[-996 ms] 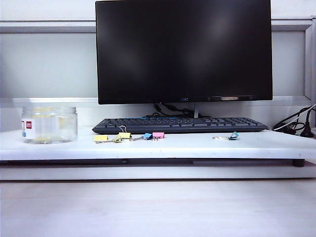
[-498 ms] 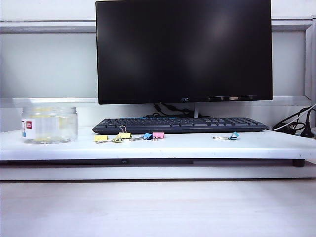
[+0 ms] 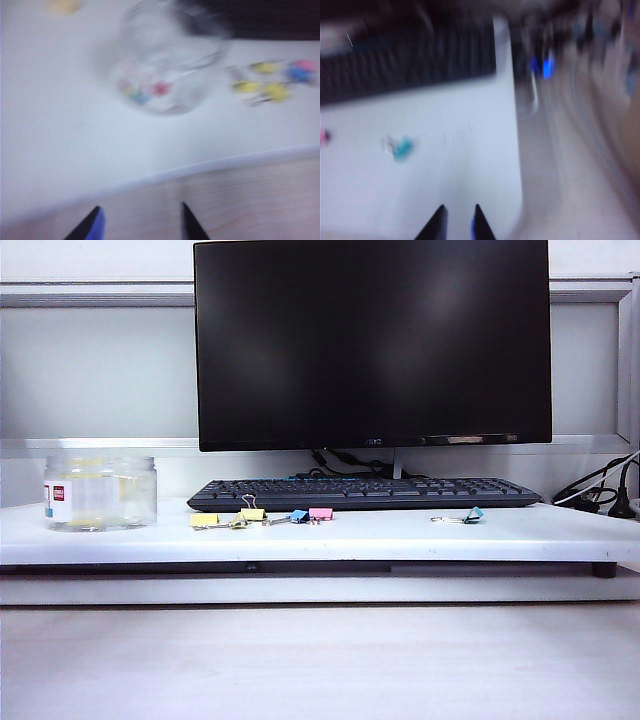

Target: Take the clips out of the round transparent plastic box and place them on the table.

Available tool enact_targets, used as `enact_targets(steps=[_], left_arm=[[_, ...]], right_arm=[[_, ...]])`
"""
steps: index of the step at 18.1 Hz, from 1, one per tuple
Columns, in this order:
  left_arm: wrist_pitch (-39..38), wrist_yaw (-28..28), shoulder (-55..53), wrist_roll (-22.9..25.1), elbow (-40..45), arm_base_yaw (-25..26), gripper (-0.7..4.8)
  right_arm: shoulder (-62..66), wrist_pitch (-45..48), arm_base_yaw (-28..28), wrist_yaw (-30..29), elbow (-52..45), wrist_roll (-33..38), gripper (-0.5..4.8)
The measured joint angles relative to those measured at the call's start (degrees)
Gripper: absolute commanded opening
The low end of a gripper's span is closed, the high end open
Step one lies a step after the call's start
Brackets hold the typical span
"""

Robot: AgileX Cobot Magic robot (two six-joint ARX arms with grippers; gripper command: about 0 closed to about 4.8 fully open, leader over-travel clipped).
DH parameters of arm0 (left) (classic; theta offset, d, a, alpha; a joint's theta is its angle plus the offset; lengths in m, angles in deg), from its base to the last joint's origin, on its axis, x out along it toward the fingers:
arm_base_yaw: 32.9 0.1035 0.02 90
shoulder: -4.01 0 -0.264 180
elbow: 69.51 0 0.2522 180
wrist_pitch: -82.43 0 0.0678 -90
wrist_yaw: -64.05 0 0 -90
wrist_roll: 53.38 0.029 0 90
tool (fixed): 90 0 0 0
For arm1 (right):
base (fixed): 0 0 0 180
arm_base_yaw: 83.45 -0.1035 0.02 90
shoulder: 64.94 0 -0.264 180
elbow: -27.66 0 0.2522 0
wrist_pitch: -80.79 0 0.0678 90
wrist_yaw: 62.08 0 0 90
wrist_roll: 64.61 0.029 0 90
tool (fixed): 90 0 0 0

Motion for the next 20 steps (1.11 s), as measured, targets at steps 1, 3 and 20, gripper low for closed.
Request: enact_targets(steps=[1,3,20], left_arm=[[1.5,-3.9,0.2,2.0,0.0,0.0,2.04],[1.6,-6.3,0.7,3.5,0.0,0.0,2.04],[-1.1,-2.4,24.3,1.5,0.7,0.0,2.04]], right_arm=[[-0.2,2.8,0.0,0.7,-0.9,0.0,0.74],[-1.3,5.9,0.0,2.4,-4.3,0.0,0.71],[-26.0,4.7,-0.1,6.4,-17.7,4.5,0.53]])
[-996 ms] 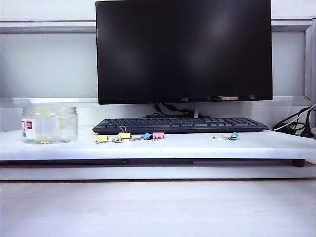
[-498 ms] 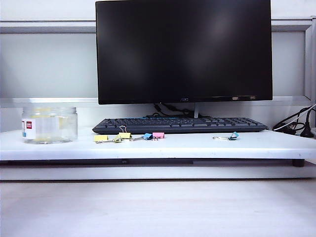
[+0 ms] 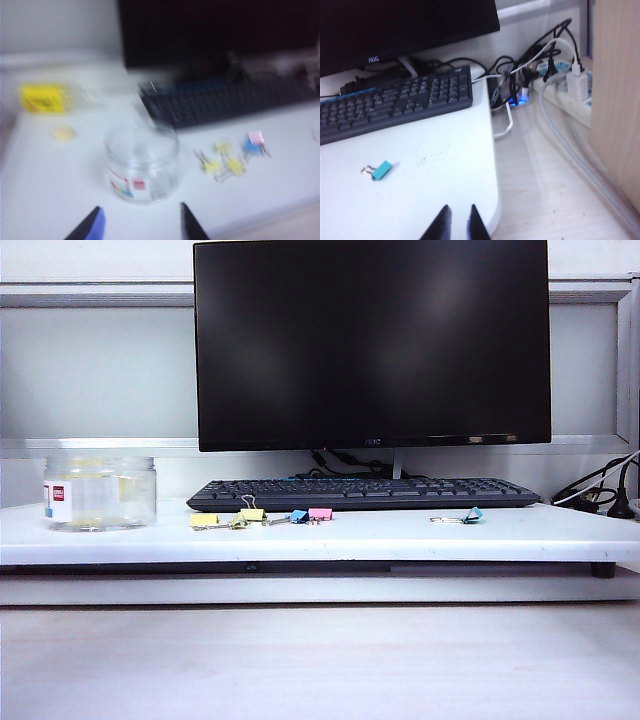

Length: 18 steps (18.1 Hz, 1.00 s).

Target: Take the clips out of the round transparent plastic box and place them on the table.

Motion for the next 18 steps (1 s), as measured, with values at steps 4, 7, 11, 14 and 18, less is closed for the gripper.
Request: enact_targets(steps=[4,7,11,14,18], left_arm=[[-4.4,0.7,-0.5,0.6,0.1,0.0,2.04],[-5.7,2.4,-0.5,1.6,1.4,0.0,2.04],[-6.9,15.6,-0.5,1.5,1.9,0.0,2.04],[-8.3,23.5,-0.5,-0.6,2.1,0.0,2.04],[-9.6,23.5,-0.5,-0.7,4.2,0.0,2.04]], right_arm=[[0.0,-0.6,-0.1,0.0,-0.1,0.0,0.53],[0.0,-2.6,-0.1,0.4,-0.3,-0.6,0.52],[0.0,-3.6,-0.1,1.3,-1.9,-0.8,0.53],[0.0,-5.1,-0.1,3.7,-3.2,-1.1,0.52],[0.0,-7.1,-0.1,3.5,-3.1,-1.1,0.52]])
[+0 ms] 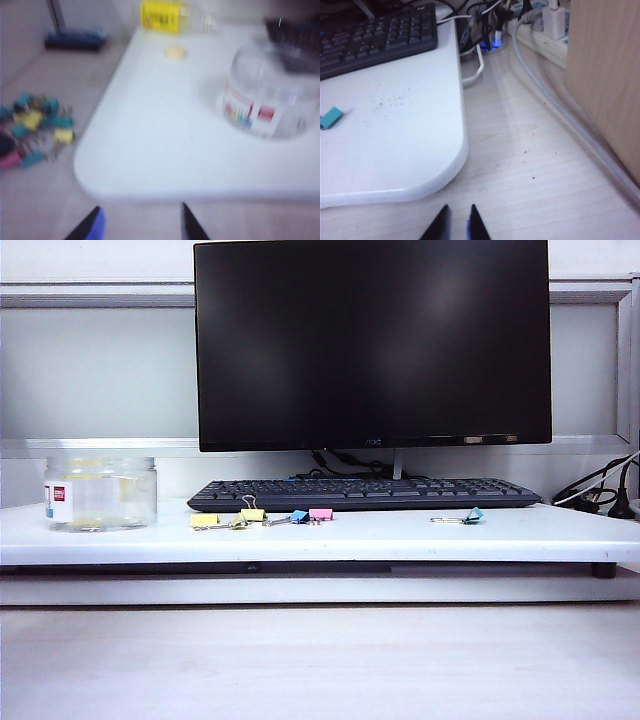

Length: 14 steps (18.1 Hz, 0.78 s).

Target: Take the clips out of the round transparent plastic box and place them on the table.

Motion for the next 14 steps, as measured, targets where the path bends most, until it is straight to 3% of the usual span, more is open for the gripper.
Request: enact_targets(steps=[14], left_arm=[[-1.5,-8.0,0.0,-0.1,2.2,0.0,2.04]], right_arm=[[0.0,-0.4,0.0,-0.7,0.1,-2.4,0.49]])
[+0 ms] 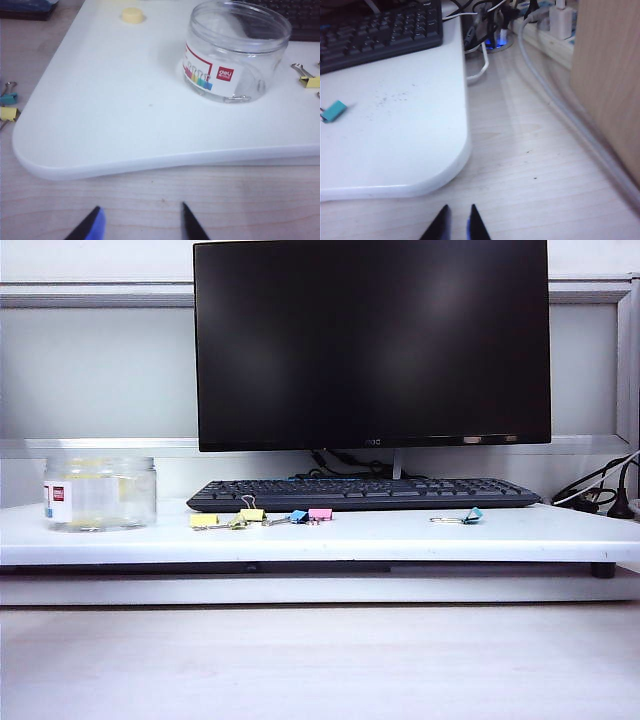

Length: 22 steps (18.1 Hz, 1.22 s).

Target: Take the clips out of the round transparent plastic box and place them on the table.

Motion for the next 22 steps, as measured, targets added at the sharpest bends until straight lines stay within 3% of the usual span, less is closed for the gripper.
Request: enact_targets(steps=[22], left_arm=[[1.4,-0.8,0.0,0.2,0.5,0.0,2.04]], right_arm=[[7.0,0.0,0.0,0.4,0.0,-8.2,0.53]])
